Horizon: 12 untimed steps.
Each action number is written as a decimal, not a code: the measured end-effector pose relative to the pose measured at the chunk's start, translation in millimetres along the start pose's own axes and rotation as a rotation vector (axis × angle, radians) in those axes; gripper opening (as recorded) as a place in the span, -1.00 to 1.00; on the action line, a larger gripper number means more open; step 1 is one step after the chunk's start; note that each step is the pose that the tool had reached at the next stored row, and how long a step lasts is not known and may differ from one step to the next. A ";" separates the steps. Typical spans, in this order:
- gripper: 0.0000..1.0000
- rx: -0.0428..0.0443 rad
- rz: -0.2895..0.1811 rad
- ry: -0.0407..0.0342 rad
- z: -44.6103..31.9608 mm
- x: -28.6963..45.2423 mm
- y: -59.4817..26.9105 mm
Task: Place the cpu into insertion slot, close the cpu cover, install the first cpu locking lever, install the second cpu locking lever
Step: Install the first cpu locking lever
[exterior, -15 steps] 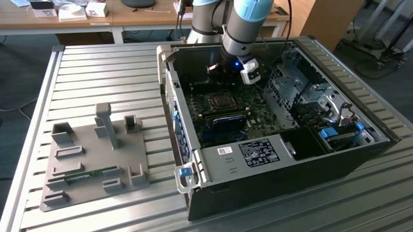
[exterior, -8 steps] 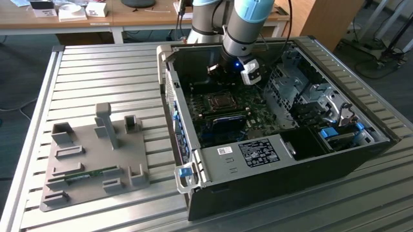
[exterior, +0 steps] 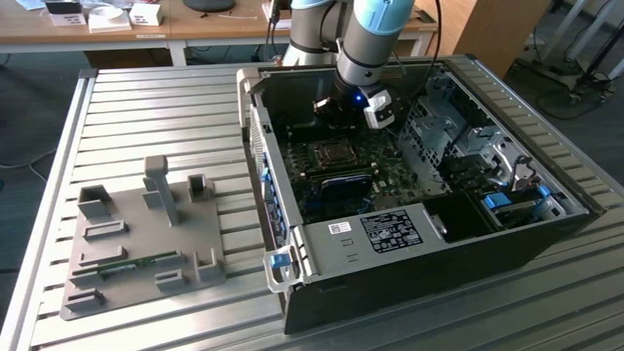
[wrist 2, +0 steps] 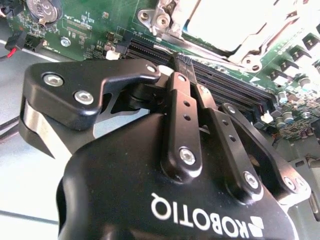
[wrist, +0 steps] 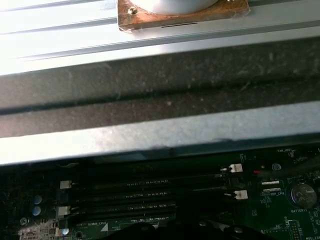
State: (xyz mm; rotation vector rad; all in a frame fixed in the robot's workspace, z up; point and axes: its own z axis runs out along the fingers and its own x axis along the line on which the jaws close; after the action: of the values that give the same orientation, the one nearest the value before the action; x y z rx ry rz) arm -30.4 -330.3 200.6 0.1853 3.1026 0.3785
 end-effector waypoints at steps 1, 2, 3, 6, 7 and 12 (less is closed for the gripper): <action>-0.79 0.0001 0.000 -0.0001 0.0 0.0 0.0; -0.79 0.0002 0.000 -0.0002 0.0 0.0 0.0; -0.79 0.0011 0.000 -0.0010 0.1 0.0 0.0; -0.79 0.0094 -0.001 -0.0046 0.0 0.0 0.0; -0.79 0.0129 -0.001 -0.0059 0.0 0.0 0.0; -0.79 0.0268 -0.004 -0.0182 0.2 0.1 -0.1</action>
State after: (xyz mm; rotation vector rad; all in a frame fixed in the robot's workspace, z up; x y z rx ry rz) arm -30.4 -330.3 200.3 0.1815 3.0909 0.3333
